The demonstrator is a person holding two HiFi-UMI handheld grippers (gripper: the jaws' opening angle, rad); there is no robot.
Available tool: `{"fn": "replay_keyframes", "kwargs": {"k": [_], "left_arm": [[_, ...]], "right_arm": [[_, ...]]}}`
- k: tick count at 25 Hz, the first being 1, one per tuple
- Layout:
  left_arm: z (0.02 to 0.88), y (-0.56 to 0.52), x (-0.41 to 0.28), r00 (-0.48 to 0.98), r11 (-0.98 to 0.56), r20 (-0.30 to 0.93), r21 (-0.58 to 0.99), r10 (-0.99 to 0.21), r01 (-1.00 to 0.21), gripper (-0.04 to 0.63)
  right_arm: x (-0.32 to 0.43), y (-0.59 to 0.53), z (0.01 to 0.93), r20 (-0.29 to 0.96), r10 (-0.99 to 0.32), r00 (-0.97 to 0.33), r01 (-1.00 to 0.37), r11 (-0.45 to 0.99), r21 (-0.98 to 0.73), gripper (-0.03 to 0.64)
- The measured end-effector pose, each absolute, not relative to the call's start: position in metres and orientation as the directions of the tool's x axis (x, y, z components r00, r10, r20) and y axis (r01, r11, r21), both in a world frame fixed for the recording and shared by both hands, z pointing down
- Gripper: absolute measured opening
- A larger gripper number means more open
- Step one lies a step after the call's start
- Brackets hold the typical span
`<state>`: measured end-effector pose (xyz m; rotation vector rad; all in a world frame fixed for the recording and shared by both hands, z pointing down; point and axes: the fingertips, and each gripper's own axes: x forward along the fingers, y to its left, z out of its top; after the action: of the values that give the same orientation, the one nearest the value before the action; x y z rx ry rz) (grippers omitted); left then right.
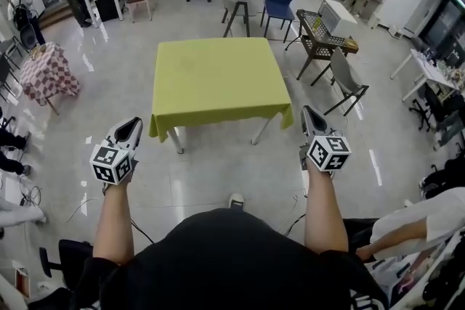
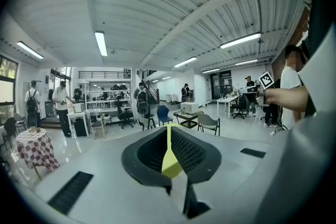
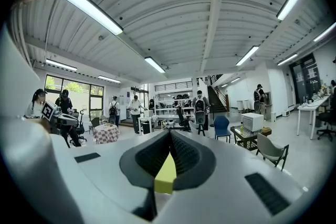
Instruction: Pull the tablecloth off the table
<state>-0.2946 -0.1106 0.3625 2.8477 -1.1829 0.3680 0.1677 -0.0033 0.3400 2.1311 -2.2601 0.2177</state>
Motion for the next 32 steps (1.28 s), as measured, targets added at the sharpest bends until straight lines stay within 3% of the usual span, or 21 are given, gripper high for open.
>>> {"fn": "replay_keyframes", "kwargs": {"k": [32], "left_arm": [[0.399,-0.269,-0.189,0.562,-0.603,0.314,-0.042,-0.765,-0.797,0.029]], "right_arm": [[0.328,-0.204,0.394,0.188,-0.974,-0.127,-0.988,0.107,-0.115,0.020]]}}
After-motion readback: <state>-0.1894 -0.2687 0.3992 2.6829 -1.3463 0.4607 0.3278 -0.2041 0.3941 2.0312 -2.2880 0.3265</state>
